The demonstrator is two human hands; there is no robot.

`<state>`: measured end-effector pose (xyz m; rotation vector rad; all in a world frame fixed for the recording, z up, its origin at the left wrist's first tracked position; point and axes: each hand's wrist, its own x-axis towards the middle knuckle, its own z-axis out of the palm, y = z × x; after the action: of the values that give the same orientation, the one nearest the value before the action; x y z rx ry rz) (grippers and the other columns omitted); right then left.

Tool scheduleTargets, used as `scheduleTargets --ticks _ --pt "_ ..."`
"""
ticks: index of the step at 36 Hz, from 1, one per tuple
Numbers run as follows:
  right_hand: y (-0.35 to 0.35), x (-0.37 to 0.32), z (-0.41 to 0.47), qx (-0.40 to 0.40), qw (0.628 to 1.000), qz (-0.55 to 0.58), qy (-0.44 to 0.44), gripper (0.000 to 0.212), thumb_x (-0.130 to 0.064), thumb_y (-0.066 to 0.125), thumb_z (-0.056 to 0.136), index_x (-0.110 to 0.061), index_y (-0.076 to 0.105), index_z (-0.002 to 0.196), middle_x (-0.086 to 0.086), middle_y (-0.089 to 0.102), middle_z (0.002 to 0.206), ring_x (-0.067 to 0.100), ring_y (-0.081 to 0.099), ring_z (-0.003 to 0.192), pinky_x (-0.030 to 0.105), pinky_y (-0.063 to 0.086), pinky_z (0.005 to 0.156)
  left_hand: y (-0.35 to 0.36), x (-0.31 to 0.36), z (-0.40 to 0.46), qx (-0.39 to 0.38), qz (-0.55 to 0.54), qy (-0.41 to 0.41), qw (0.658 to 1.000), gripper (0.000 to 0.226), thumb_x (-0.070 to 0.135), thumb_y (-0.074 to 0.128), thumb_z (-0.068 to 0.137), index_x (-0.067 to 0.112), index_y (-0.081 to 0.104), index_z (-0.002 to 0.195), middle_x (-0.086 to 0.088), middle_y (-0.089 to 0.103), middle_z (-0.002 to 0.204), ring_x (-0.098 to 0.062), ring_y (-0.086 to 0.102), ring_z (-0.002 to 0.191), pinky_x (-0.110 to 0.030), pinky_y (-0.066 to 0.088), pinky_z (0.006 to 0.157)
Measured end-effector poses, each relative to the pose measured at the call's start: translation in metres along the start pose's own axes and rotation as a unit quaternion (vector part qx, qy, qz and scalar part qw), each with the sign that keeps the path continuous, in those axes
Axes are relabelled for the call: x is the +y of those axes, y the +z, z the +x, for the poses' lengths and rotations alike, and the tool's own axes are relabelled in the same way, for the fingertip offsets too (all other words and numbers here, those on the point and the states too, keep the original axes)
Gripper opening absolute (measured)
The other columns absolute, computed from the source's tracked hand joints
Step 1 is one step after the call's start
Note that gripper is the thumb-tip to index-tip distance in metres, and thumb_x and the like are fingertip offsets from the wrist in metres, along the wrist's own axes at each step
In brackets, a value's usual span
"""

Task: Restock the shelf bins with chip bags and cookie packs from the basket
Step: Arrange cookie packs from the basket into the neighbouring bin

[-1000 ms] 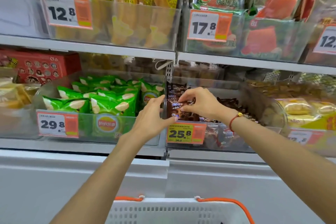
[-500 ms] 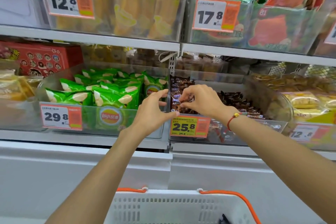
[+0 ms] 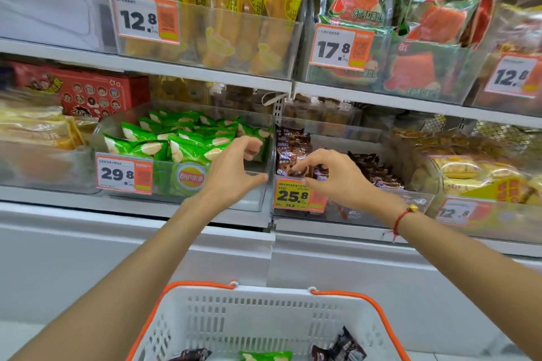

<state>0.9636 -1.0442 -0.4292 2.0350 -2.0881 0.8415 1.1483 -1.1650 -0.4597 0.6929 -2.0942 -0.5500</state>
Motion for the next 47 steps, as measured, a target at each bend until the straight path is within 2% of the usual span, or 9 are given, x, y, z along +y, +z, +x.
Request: scheduleTargets --ticks 7,16,22,26,31,37,40,43,47 --pt "0.07 -0.023 -0.058 -0.066 0.991 0.116 0.004 0.021 -0.01 0.071 0.082 -0.021 0.072 0.101 -0.01 0.068 0.096 0.004 0.059 0.084 0.02 0.048 0.077 -0.014 -0.04 -0.071 -0.079 0.01 -0.064 0.995 0.029 0.012 0.071 0.081 0.027 0.059 0.103 0.016 0.061 0.101 -0.002 0.059 0.085 -0.023 0.043 0.071" --pt "0.209 -0.02 -0.111 -0.278 0.952 0.121 0.052 0.021 -0.018 0.065 0.084 -0.025 0.071 0.103 -0.005 0.068 0.101 0.009 0.06 0.089 0.026 0.047 0.079 0.017 -0.111 -0.161 -0.268 0.14 -0.139 0.943 0.026 0.014 0.058 0.087 0.027 0.059 0.109 0.014 0.061 0.112 -0.006 0.058 0.095 -0.023 0.044 0.082" --pt "0.291 -0.02 -0.143 -0.41 0.907 0.077 0.061 0.027 -0.022 0.06 0.089 -0.022 0.066 0.115 0.001 0.066 0.115 0.02 0.06 0.105 0.032 0.047 0.088 0.056 -0.152 -0.203 -0.467 0.193 -0.176 0.845 0.041 0.017 0.057 0.091 0.017 0.05 0.131 -0.003 0.05 0.137 -0.021 0.05 0.122 -0.027 0.037 0.096" --pt "0.329 -0.025 -0.162 -0.48 0.872 0.048 0.081 0.033 -0.034 0.055 0.094 -0.012 0.064 0.117 0.01 0.064 0.118 0.029 0.058 0.109 0.039 0.048 0.089 0.082 -0.176 -0.229 -0.544 0.265 -0.167 0.778 0.037 0.011 0.051 0.091 0.018 0.053 0.127 -0.01 0.056 0.126 -0.031 0.055 0.114 -0.039 0.047 0.092" --pt "0.36 -0.035 -0.176 -0.487 0.866 0.044 0.106 0.032 -0.038 0.057 0.091 -0.013 0.048 0.073 0.01 0.053 0.082 0.028 0.053 0.078 0.033 0.034 0.054 0.094 -0.193 -0.256 -0.61 0.399 -0.048 0.683 0.043 0.026 0.051 0.096 0.028 0.044 0.138 -0.004 0.047 0.132 -0.027 0.051 0.117 -0.04 0.044 0.091" --pt "0.374 -0.037 -0.172 -0.467 0.843 0.149 0.221 0.038 -0.021 0.067 0.084 -0.016 0.043 0.055 0.005 0.046 0.061 0.021 0.046 0.066 0.032 0.028 0.052 0.093 -0.193 -0.26 -0.575 0.38 -0.063 0.722 0.055 0.034 0.057 0.093 0.028 0.035 0.143 -0.004 0.047 0.136 -0.026 0.043 0.128 -0.039 0.029 0.106" --pt "0.362 -0.034 -0.162 -0.438 0.835 0.186 0.275 0.033 -0.017 0.071 0.082 -0.025 0.048 0.06 0.008 0.061 0.081 0.018 0.054 0.077 0.027 0.038 0.064 0.091 -0.188 -0.252 -0.55 0.337 -0.12 0.754 0.049 0.028 0.06 0.089 0.027 0.044 0.135 -0.002 0.053 0.132 -0.024 0.047 0.123 -0.037 0.036 0.102" --pt "0.341 -0.019 -0.151 -0.382 0.852 0.197 0.299 0.032 -0.017 0.074 0.079 -0.031 0.049 0.065 0.008 0.065 0.095 0.019 0.06 0.081 0.028 0.046 0.07 0.087 -0.18 -0.238 -0.524 0.242 -0.209 0.79 0.051 0.024 0.062 0.088 0.02 0.043 0.135 -0.005 0.057 0.13 -0.024 0.054 0.117 -0.034 0.045 0.095" --pt "0.295 0.005 -0.13 -0.318 0.845 0.256 0.344 0.029 -0.01 0.075 0.08 -0.025 0.052 0.069 0.007 0.066 0.084 0.016 0.06 0.073 0.022 0.048 0.062 0.078 -0.155 -0.211 -0.518 0.08 -0.294 0.799 0.057 0.018 0.061 0.093 0.009 0.034 0.142 -0.009 0.048 0.141 -0.025 0.05 0.124 -0.028 0.042 0.094"
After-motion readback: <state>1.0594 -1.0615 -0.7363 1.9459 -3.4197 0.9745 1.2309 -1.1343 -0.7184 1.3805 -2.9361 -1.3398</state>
